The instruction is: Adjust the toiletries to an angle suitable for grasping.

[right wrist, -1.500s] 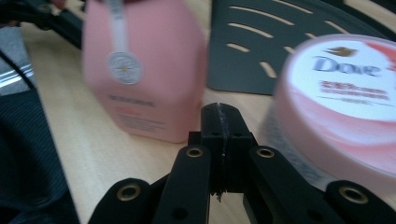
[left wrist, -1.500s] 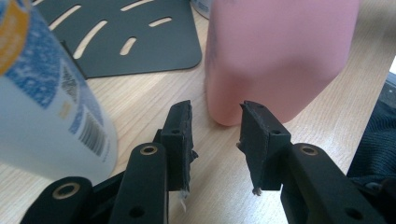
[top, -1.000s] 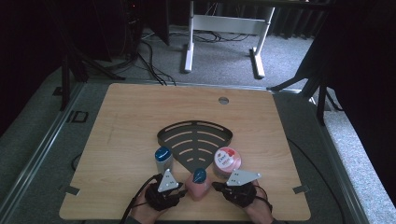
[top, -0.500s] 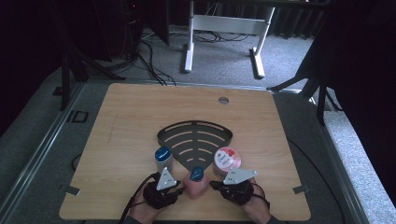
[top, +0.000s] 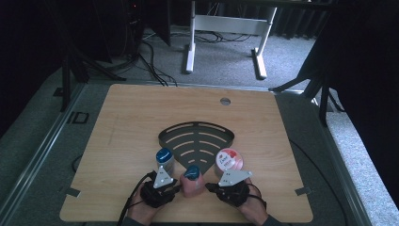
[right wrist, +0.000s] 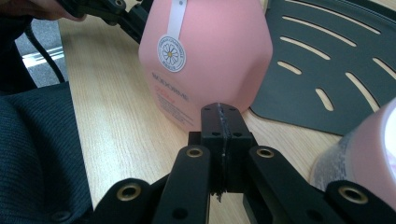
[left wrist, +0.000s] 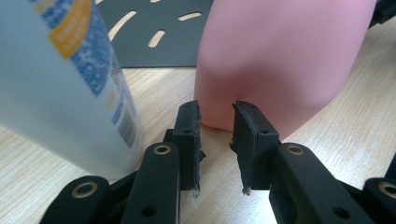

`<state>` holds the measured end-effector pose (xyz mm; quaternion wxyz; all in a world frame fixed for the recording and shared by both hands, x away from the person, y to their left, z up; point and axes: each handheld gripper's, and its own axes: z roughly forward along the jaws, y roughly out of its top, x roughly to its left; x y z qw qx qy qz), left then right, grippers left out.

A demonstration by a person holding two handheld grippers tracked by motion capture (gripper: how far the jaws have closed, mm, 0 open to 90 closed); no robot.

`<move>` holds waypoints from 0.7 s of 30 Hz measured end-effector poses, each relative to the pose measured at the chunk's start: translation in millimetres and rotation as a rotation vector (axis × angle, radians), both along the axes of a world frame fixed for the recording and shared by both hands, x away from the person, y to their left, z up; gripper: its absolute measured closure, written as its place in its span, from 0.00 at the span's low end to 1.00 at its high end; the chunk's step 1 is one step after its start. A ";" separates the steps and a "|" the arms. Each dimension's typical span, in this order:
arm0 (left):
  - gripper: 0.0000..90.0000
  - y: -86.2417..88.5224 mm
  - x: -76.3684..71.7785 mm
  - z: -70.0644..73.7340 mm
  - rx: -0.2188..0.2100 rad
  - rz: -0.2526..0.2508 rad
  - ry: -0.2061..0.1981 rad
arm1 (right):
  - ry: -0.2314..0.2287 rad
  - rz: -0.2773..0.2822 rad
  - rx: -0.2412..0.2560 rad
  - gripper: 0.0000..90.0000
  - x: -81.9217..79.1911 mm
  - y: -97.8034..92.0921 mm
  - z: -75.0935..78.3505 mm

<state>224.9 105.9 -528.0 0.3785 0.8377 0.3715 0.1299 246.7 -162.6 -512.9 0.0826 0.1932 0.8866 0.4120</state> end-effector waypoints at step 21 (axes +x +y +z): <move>0.81 4.8 7.7 0.2 0.030 0.068 -0.025 | -0.006 0.035 0.001 1.00 4.9 14.5 -0.5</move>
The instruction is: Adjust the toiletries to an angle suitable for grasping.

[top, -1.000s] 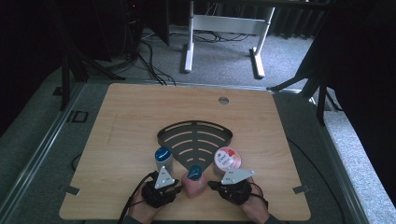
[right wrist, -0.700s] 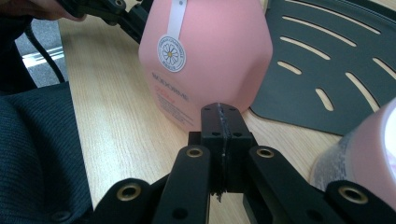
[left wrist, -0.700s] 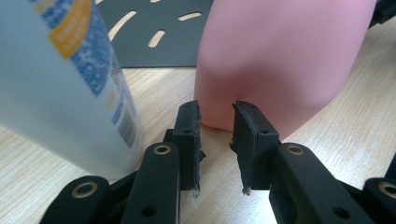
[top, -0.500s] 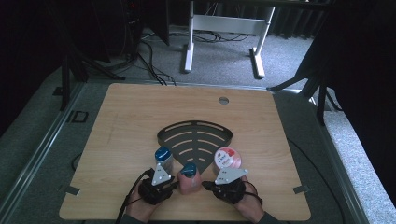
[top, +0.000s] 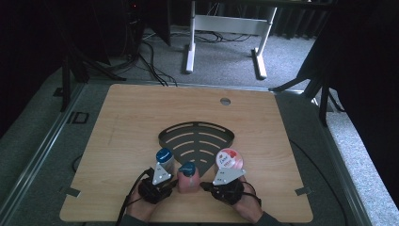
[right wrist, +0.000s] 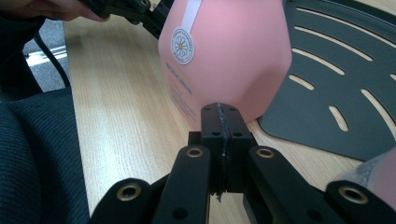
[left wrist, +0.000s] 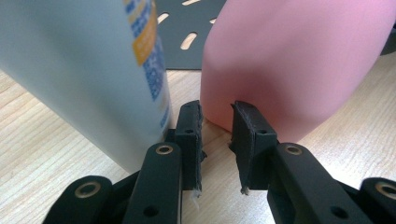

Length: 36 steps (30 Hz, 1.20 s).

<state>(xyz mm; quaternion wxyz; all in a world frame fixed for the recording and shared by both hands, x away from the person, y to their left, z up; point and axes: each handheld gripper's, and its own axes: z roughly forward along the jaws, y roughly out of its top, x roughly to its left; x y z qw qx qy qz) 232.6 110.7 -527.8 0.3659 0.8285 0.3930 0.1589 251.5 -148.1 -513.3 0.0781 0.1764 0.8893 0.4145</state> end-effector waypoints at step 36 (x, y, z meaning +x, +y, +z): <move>0.84 11.1 25.2 -15.1 0.013 0.097 -0.001 | -0.004 0.032 0.002 1.00 5.2 14.0 0.2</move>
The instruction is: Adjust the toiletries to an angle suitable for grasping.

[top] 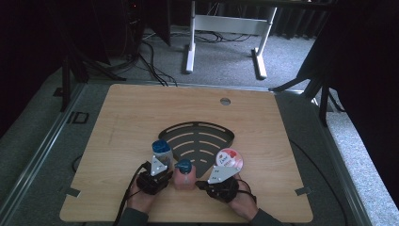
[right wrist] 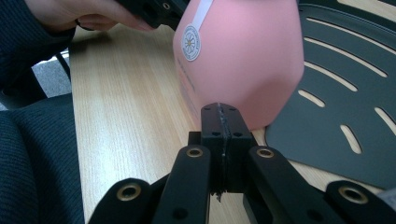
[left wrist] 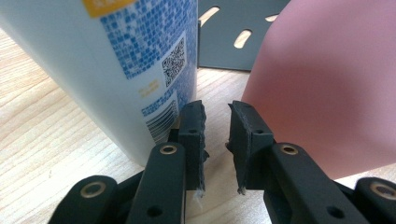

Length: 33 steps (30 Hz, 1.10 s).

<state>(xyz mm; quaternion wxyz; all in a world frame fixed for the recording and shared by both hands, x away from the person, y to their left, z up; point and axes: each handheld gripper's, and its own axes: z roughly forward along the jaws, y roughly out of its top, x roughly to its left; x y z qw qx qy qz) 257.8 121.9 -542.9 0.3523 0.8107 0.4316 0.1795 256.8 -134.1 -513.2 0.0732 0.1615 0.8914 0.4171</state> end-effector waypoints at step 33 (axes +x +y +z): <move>0.72 16.6 -11.0 12.2 -0.018 -0.025 -0.001 | -0.057 -0.137 0.058 0.93 17.7 -44.0 21.1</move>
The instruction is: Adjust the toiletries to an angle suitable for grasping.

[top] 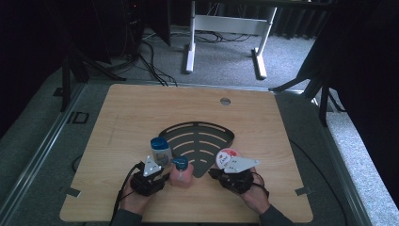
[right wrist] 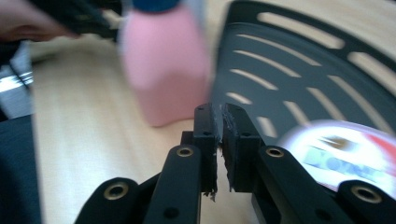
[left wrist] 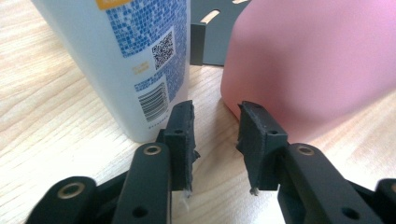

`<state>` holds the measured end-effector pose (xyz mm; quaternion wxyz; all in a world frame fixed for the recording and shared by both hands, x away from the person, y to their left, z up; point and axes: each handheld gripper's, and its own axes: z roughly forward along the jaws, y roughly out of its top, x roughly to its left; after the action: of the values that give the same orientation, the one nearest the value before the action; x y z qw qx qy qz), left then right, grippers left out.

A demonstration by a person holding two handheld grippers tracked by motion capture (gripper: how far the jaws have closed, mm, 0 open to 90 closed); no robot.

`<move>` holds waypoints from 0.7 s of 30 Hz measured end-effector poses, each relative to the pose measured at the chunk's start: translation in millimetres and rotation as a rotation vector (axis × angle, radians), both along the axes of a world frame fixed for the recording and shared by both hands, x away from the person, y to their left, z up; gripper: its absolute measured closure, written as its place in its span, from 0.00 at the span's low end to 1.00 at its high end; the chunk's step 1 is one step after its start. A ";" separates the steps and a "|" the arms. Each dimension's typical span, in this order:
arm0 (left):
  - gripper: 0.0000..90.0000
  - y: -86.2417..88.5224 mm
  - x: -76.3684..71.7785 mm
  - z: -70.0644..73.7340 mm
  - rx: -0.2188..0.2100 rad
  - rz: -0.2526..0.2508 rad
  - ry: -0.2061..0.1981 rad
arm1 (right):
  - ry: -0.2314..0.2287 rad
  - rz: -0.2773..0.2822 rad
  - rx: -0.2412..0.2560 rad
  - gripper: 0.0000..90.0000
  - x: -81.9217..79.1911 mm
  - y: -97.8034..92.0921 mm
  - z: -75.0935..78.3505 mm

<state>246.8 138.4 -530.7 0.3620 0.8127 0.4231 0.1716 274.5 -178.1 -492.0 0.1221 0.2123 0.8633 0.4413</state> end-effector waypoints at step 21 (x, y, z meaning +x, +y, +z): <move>0.66 29.0 0.7 -1.3 -0.022 0.049 0.005 | 0.013 -0.389 0.029 0.86 48.5 -83.9 -3.3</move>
<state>247.4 167.4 -532.0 0.3656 0.7984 0.4458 0.1736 323.0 -262.0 -495.3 0.1965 0.3797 0.8004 0.4202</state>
